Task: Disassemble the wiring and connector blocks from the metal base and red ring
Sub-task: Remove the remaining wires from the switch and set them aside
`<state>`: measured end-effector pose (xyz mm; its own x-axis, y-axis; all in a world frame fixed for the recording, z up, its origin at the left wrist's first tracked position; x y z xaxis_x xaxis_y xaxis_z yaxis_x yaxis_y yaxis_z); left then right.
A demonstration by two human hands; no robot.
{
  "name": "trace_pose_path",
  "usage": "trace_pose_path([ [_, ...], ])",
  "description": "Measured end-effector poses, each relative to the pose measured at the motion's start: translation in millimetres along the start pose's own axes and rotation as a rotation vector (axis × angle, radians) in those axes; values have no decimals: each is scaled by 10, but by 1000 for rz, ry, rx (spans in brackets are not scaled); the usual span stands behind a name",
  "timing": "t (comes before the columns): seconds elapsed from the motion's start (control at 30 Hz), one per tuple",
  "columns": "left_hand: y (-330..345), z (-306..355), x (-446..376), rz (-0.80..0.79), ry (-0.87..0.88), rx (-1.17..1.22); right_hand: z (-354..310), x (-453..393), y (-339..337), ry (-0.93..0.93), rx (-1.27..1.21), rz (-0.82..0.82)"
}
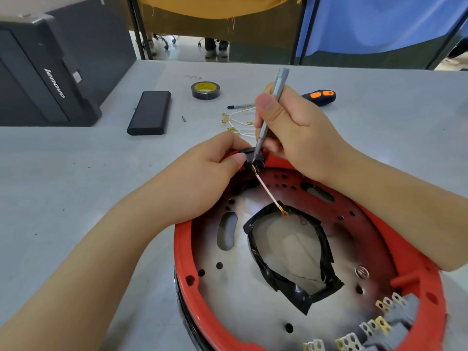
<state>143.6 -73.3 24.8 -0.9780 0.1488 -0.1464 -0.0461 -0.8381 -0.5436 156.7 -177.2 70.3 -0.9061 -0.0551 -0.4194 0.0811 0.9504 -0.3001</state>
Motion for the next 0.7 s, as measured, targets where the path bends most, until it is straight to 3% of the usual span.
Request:
trace_pose_path([
  [0.3, 8, -3, -3, -4, 1, -12, 34, -36, 55, 45, 52, -10],
  [0.7, 5, 6, -6, -4, -13, 8, 119, -175, 113, 67, 353, -53],
])
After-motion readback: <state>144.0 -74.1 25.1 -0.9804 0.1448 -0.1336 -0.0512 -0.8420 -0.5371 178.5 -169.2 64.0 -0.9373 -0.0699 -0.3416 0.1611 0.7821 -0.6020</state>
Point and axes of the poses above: each hand's wrist, its own x-axis away from the middle knuckle, its own y-axis out of the palm, z = x × y, the point moved 9 cm from there along -x, towards the middle knuckle, and after that the axes turned 15 degrees about z, right-handed, at the moved point
